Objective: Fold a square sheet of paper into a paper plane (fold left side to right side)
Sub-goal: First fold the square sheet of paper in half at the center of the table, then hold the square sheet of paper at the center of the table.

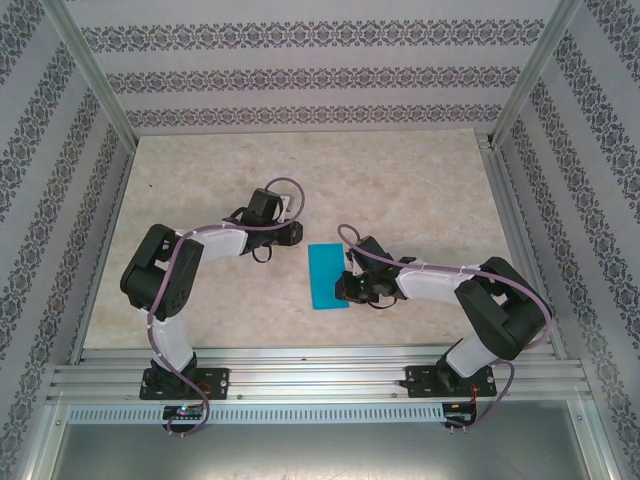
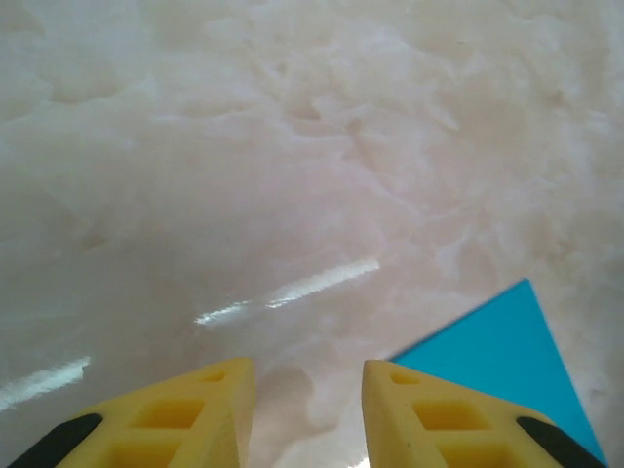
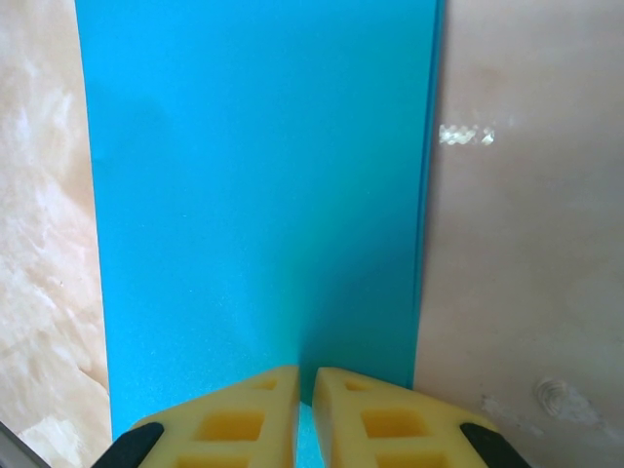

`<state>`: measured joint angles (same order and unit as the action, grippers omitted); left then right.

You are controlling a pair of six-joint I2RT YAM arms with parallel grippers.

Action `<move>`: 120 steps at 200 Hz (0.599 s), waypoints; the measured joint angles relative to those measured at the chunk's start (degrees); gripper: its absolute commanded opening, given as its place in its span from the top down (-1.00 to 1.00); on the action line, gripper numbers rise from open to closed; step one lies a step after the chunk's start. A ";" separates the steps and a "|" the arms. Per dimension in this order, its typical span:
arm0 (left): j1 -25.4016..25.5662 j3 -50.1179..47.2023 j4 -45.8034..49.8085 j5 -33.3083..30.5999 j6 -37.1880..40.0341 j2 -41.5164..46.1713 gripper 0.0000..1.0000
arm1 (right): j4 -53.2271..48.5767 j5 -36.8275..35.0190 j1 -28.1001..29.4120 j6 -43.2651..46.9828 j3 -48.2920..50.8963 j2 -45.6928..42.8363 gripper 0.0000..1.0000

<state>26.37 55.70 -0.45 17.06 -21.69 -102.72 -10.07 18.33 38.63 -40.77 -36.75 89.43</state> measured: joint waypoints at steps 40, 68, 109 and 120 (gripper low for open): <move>2.36 -3.89 -4.22 8.07 -3.06 1.33 0.34 | -0.37 0.02 0.00 0.04 -0.28 0.13 0.68; 5.38 -4.00 -4.90 10.91 -4.17 0.22 0.35 | -0.39 0.04 0.00 0.07 -0.33 0.13 0.67; 6.19 -2.71 -5.16 10.88 -4.31 -4.85 0.36 | -0.28 0.11 0.00 0.24 -0.28 -0.35 0.66; 6.05 -2.34 -5.46 10.60 -4.28 -5.25 0.36 | -0.59 -0.33 0.00 0.37 -0.20 -0.83 0.66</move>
<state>32.42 53.36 -5.91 27.66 -25.98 -107.96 -10.66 18.00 38.63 -40.40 -36.95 88.60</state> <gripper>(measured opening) 0.321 0.169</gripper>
